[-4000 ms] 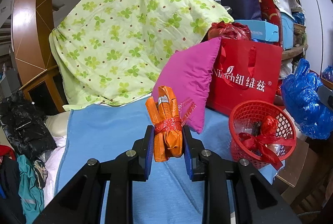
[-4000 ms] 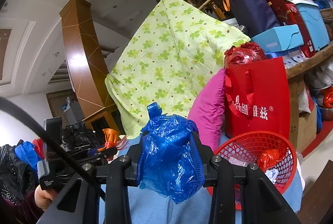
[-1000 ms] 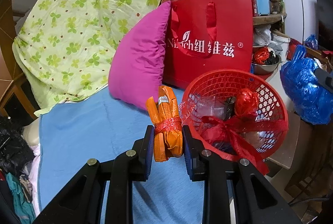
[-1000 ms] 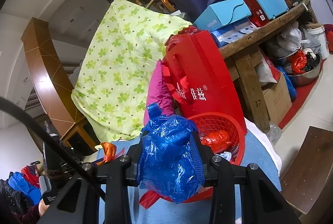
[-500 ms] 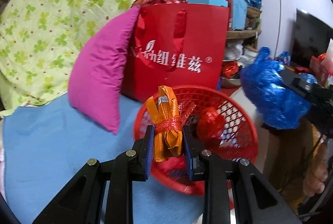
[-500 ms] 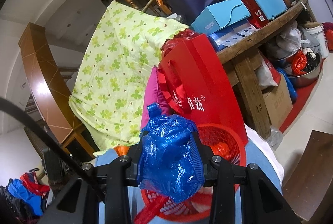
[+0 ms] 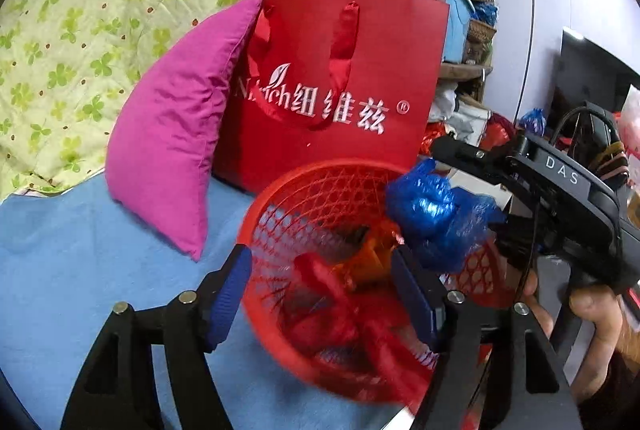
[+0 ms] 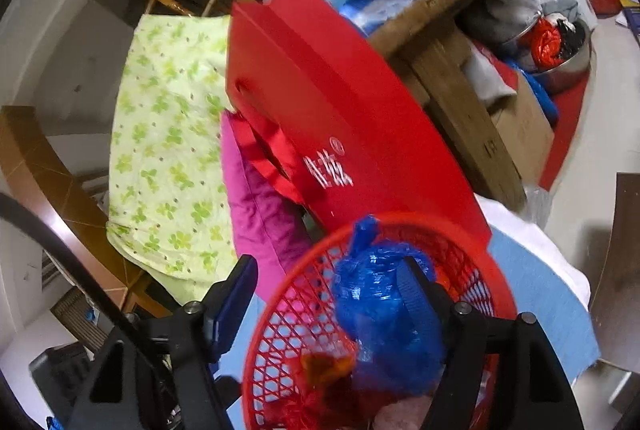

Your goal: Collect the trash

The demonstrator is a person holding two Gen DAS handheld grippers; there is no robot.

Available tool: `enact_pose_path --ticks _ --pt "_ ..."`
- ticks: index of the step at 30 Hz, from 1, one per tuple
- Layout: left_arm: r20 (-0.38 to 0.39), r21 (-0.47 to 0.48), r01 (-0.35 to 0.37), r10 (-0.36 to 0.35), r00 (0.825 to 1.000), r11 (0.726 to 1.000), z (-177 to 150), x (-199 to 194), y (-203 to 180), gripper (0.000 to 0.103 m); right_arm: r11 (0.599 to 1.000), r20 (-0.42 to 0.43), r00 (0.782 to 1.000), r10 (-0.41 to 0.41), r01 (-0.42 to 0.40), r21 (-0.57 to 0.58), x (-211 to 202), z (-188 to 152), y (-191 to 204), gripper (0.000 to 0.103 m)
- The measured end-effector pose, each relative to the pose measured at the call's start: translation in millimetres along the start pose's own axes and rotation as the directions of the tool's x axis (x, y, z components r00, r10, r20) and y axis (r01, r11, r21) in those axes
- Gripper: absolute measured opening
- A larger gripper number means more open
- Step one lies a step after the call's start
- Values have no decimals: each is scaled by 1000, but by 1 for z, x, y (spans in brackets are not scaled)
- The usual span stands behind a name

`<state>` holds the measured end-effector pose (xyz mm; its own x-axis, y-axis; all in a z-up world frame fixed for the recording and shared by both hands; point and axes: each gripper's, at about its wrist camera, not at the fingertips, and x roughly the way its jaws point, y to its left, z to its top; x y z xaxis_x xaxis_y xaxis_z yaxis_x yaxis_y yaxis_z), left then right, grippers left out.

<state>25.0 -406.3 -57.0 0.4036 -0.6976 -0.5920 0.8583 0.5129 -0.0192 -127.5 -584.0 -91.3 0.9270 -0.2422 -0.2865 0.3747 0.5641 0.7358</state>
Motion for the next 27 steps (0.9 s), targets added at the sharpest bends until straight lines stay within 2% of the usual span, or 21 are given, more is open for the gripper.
enact_pose_path --ticks 5,10,13,18,27 --pt "16 6 -71 71 997 997 -6 -31 13 88 999 -6 1000 24 -24 -45 -21 -10 10 76" --pt "14 18 -140 139 990 990 -9 -59 15 89 996 -16 999 37 -38 -82 -56 -22 19 76" --pt "29 19 -172 171 985 985 -11 -81 14 94 992 -19 999 31 -33 -120 -78 -29 31 76" --pt "97 19 -246 244 965 969 -13 -122 9 97 978 -8 1000 7 -8 -208 -114 -40 62 76" --pt "178 -1 -338 333 926 941 -19 -190 6 100 941 12 1000 27 -22 -338 -162 -58 126 76"
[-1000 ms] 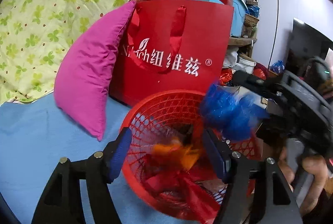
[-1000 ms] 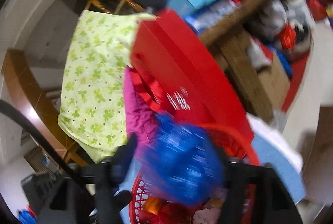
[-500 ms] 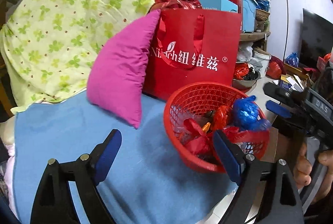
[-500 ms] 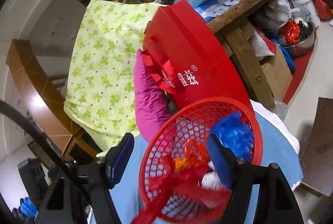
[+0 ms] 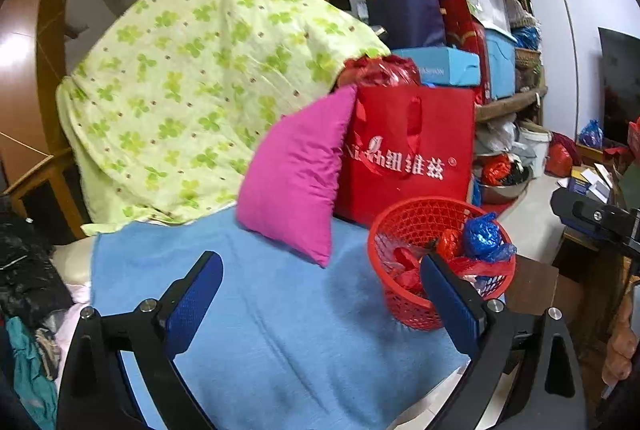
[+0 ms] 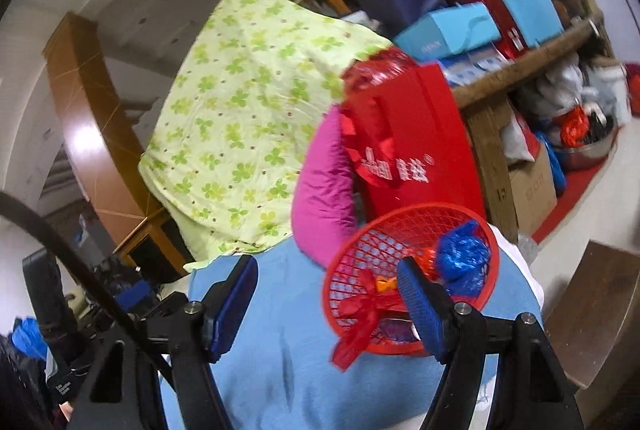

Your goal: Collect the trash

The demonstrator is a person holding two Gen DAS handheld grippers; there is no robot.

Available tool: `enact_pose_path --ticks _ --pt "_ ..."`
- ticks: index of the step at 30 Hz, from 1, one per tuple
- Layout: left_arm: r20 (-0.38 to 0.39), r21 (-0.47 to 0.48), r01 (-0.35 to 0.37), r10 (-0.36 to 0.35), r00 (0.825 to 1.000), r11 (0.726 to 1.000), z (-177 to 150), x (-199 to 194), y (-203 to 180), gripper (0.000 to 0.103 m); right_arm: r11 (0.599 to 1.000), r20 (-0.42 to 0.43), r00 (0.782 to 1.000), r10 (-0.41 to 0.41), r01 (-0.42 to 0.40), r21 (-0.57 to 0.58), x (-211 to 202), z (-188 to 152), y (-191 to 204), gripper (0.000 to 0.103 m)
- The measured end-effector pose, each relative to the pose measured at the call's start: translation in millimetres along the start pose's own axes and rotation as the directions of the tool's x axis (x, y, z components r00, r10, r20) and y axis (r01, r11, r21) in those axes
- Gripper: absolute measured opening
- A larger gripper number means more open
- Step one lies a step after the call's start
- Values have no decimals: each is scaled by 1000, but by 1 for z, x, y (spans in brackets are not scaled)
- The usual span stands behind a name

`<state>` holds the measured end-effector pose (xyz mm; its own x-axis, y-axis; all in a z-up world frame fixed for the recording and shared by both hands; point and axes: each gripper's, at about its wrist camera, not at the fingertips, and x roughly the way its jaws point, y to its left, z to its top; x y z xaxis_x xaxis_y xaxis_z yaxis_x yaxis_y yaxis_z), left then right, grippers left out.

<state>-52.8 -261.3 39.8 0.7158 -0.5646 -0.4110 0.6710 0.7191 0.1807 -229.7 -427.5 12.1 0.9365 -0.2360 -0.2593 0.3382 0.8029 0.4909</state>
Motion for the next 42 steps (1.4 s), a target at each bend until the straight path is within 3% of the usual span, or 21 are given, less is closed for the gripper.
enact_pose_path --ticks 6,16,21,33,42 --pt "35 -22 -77 78 996 997 0 -37 16 103 993 19 1000 11 -9 -114 -29 -4 49 76" --pt "27 -34 -217 218 976 976 -8 -76 34 103 968 142 990 -2 38 -249 -87 -4 105 81" --pt "27 -41 -220 221 975 975 -9 -97 41 103 959 186 982 -15 66 -274 -107 -4 118 84" --pt "39 -148 -259 267 963 954 -18 -148 87 103 950 166 986 9 43 -310 -107 -10 149 86" --pt "61 -269 -321 349 935 908 -36 -180 141 103 914 147 988 56 9 -406 -100 -17 206 86"
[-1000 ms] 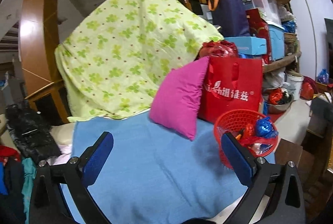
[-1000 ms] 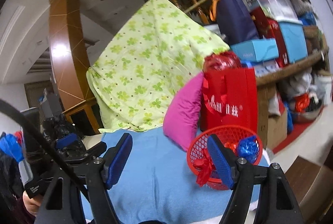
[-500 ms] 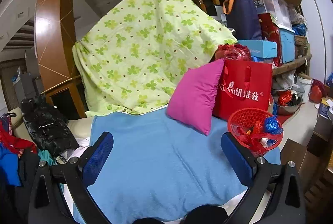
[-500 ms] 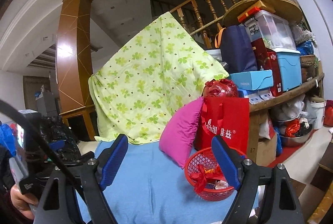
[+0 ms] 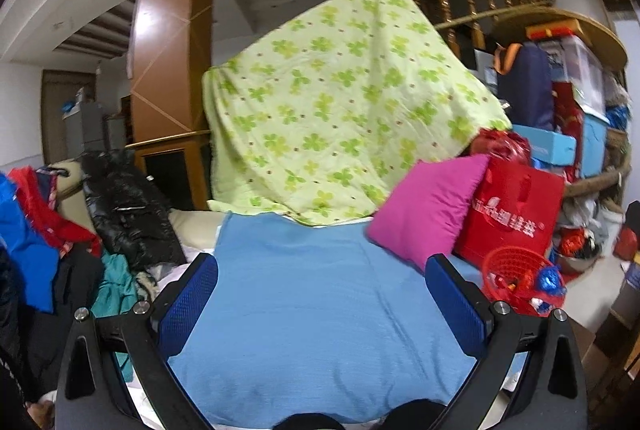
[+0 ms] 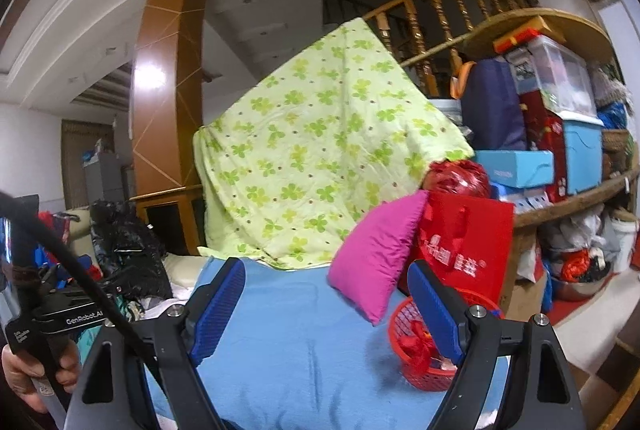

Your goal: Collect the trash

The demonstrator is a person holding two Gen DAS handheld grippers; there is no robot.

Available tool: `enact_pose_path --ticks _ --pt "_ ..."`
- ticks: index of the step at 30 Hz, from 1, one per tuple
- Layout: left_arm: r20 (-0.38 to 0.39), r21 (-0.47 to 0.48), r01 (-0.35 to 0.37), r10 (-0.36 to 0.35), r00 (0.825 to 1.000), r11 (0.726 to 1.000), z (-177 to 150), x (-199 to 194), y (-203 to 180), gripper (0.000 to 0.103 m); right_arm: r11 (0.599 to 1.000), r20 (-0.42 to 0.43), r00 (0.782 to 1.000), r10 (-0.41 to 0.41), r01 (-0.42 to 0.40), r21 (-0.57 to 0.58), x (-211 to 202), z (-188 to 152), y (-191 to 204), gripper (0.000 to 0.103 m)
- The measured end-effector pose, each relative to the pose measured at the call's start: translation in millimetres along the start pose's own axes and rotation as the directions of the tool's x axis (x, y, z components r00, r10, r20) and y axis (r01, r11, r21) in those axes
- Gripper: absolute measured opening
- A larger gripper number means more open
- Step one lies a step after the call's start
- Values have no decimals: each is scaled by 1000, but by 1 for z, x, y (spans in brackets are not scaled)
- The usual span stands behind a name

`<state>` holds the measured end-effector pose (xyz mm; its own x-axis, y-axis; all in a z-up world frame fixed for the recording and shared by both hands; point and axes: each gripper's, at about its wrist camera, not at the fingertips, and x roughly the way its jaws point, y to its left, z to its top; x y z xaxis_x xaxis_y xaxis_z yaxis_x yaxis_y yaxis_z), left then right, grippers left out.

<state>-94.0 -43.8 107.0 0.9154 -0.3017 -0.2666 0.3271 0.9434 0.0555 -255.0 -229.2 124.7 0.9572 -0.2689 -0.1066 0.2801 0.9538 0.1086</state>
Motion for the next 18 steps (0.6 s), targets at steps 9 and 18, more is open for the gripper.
enact_pose_path --ticks 9,18 --pt "15 -104 -89 91 996 991 -7 -12 63 103 985 7 995 98 -96 -143 2 4 74 86" --pt "20 -172 -208 214 977 963 -10 -15 110 103 963 -3 985 173 -170 -210 7 -1 116 86"
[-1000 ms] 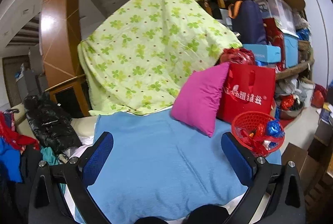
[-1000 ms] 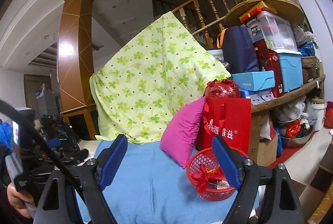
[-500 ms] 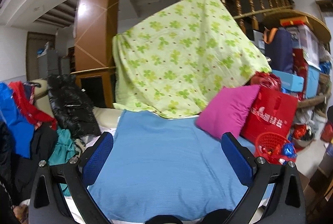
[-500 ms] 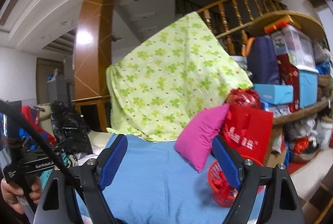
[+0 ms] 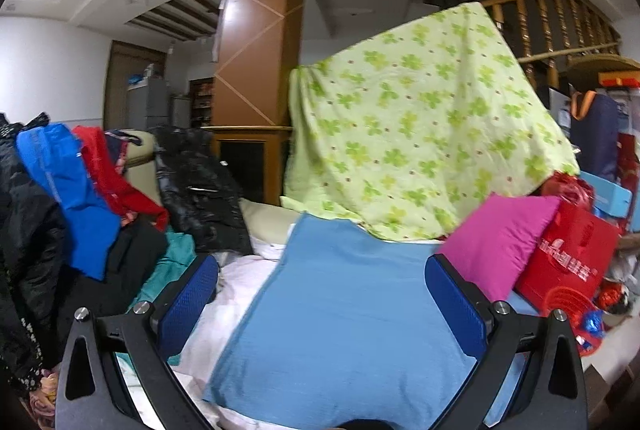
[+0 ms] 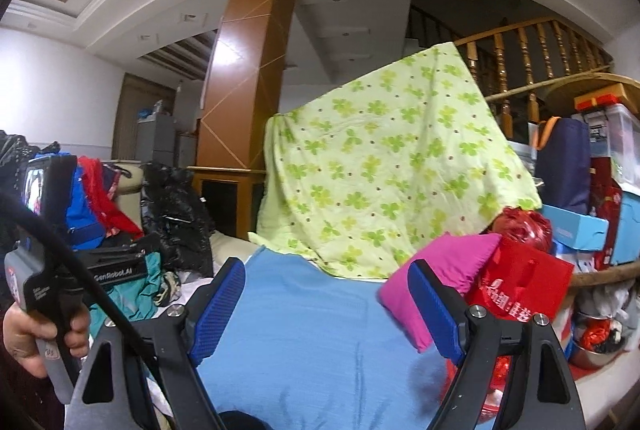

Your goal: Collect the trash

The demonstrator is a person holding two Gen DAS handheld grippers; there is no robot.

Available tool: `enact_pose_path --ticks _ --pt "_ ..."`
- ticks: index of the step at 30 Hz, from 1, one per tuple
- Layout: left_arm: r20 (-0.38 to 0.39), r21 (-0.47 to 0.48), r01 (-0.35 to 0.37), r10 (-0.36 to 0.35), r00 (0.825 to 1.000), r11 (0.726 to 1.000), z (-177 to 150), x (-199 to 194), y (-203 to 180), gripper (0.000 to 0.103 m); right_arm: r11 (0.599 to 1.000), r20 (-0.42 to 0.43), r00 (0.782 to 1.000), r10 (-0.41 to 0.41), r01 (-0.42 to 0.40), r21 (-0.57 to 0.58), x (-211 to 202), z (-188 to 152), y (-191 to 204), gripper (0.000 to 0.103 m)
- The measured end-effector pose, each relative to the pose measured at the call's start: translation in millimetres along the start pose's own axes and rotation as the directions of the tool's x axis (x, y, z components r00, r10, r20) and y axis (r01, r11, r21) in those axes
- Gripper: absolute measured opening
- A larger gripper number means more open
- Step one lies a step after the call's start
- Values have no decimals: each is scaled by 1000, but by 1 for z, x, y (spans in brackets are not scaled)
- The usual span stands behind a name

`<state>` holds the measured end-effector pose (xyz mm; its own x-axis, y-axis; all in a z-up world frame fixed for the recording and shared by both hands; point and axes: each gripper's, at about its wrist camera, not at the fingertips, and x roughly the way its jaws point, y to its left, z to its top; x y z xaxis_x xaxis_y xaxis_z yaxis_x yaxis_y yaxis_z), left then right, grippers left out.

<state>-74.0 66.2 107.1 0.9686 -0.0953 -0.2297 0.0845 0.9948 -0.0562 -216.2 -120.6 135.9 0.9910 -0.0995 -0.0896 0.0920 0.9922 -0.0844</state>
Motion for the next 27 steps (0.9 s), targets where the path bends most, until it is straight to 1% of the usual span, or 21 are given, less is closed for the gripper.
enact_pose_path --ticks 6,11,15,21,27 --pt "-1 -35 -53 53 999 998 1 3 18 103 1000 -4 1000 25 -25 0 5 -3 6 86" --pt "-6 -35 -68 68 998 997 1 4 19 103 999 -8 999 32 -31 31 8 -7 -3 86" --pt "-10 -21 -56 56 998 998 1 3 13 103 998 -4 1000 19 -19 55 7 -9 -13 86" --pt "5 2 -30 30 1000 1000 1 -1 4 103 995 2 1000 -16 16 99 1 -10 -32 86" --pt "5 22 -14 14 1000 1000 -1 -2 0 103 990 -6 1000 -26 27 138 5 -11 -41 86"
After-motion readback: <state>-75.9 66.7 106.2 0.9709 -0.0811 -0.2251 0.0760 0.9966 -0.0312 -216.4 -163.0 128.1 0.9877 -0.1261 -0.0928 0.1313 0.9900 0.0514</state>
